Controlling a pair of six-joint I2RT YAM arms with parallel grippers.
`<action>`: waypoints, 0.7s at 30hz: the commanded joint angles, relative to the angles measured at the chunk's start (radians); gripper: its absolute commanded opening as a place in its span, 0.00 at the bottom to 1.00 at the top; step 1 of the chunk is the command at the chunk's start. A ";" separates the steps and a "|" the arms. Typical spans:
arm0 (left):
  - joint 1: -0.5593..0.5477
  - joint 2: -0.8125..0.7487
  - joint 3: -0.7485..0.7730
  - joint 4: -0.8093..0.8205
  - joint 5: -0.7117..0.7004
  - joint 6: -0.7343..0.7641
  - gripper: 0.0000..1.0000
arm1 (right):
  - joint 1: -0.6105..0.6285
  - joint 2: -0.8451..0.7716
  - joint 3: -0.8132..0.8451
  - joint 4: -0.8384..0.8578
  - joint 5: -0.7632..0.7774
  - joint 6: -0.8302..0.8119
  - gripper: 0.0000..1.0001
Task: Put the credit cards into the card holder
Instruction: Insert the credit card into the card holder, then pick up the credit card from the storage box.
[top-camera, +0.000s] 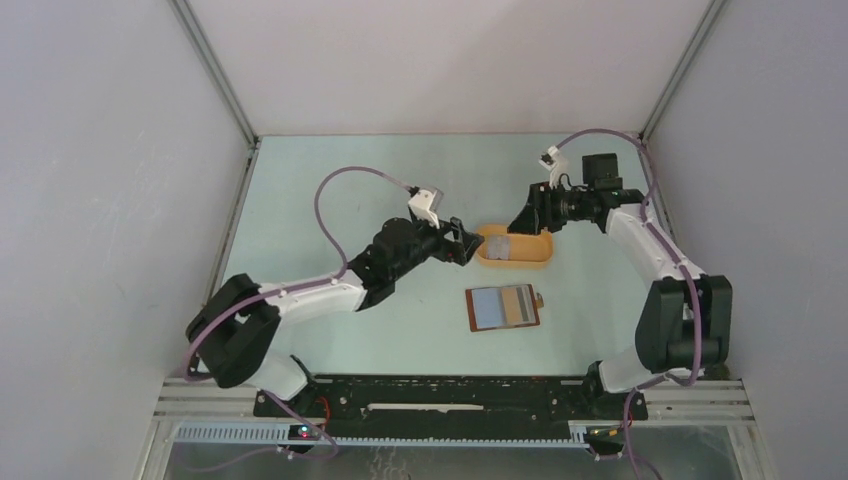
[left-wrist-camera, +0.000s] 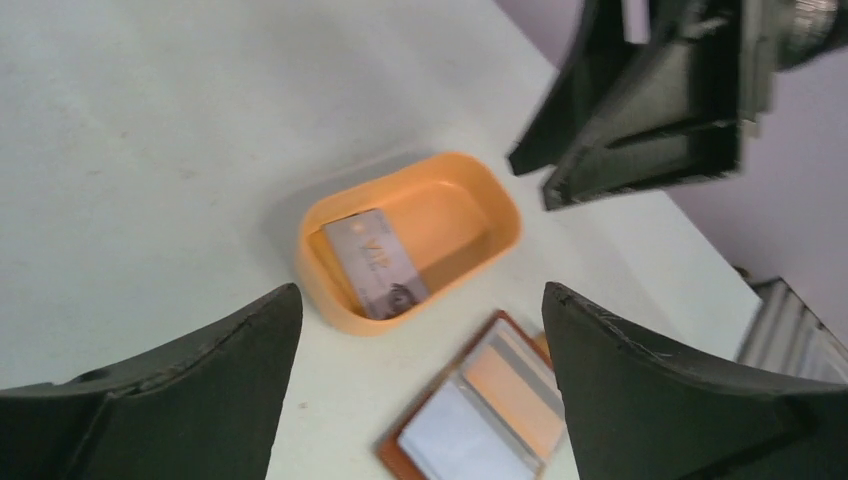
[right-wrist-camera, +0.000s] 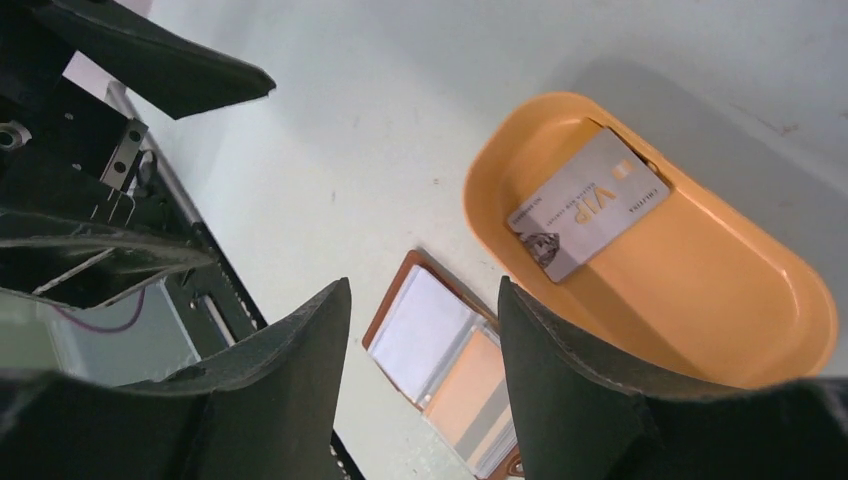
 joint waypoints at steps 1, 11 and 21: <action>0.127 0.136 0.022 0.010 0.126 -0.024 0.96 | 0.040 0.056 -0.017 0.124 0.154 0.191 0.64; 0.181 0.360 0.063 0.163 0.294 -0.152 0.84 | 0.064 0.255 -0.024 0.183 0.337 0.366 0.63; 0.147 0.473 0.159 0.143 0.302 -0.218 0.74 | 0.051 0.389 0.031 0.155 0.321 0.399 0.67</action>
